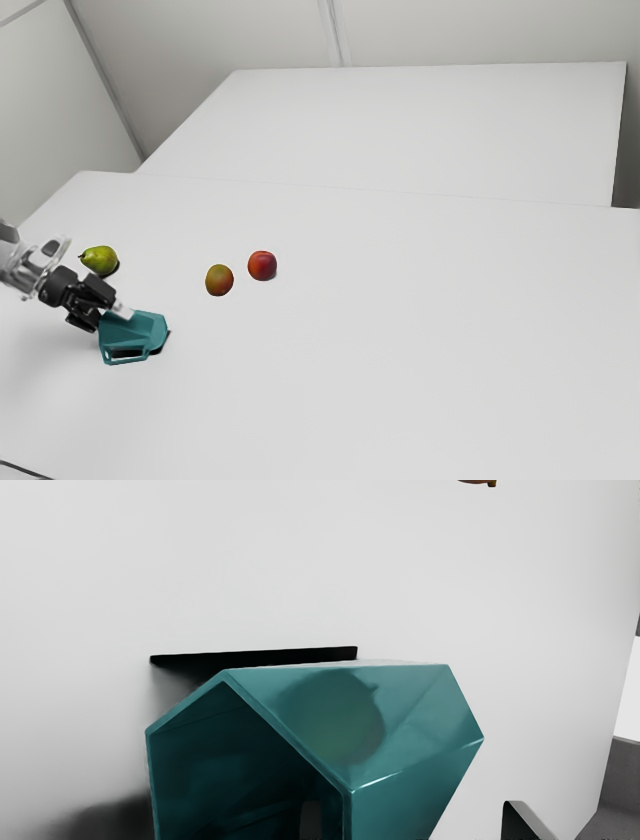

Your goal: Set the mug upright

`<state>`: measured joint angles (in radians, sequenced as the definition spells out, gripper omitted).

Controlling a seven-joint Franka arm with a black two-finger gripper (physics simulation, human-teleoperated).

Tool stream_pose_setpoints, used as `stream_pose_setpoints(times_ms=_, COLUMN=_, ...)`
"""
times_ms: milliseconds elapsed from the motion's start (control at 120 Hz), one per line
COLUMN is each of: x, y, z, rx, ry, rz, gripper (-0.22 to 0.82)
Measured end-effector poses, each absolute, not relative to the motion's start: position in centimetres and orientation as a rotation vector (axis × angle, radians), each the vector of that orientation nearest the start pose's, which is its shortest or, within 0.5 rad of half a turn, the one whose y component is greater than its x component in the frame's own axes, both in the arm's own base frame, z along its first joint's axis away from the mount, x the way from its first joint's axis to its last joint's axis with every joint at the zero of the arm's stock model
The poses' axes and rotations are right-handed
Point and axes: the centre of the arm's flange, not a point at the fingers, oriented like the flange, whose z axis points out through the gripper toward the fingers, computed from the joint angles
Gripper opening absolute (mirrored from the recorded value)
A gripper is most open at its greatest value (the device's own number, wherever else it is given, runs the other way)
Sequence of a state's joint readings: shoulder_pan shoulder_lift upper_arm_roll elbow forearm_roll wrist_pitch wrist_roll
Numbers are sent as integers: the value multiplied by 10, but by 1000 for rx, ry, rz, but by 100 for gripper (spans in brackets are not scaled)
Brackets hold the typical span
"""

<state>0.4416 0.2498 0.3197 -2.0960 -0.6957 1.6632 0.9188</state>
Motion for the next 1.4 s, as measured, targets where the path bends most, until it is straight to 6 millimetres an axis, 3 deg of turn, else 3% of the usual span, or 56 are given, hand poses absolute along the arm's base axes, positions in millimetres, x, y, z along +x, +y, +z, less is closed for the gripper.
stream_pose_setpoints(times_ms=150, x=416, y=296, z=304, rx=2297, ry=154, rz=35, gripper=7)
stream_pose_setpoints(times_ms=267, x=428, y=277, z=313, rx=2294, ry=101, rz=27, gripper=-4)
stream_pose_setpoints(times_ms=400, x=438, y=260, z=317, rx=2287, ry=67, rz=6, gripper=-11)
stream_pose_setpoints(times_ms=700, x=443, y=251, z=338, rx=2313, ry=53, rz=5, gripper=-16)
stream_pose_setpoints(times_ms=825, x=460, y=209, z=382, rx=2406, ry=-103, rz=-6, gripper=-17)
stream_pose_setpoints(times_ms=933, x=470, y=160, z=403, rx=2515, ry=-281, rz=-64, gripper=-17)
stream_pose_setpoints(times_ms=1108, x=477, y=90, z=410, rx=2725, ry=-623, rz=-162, gripper=-18)
stream_pose_setpoints(times_ms=1292, x=477, y=37, z=397, rx=2928, ry=-935, rz=-182, gripper=-17)
stream_pose_setpoints(times_ms=1400, x=481, y=12, z=390, rx=3002, ry=-1015, rz=-146, gripper=-17)
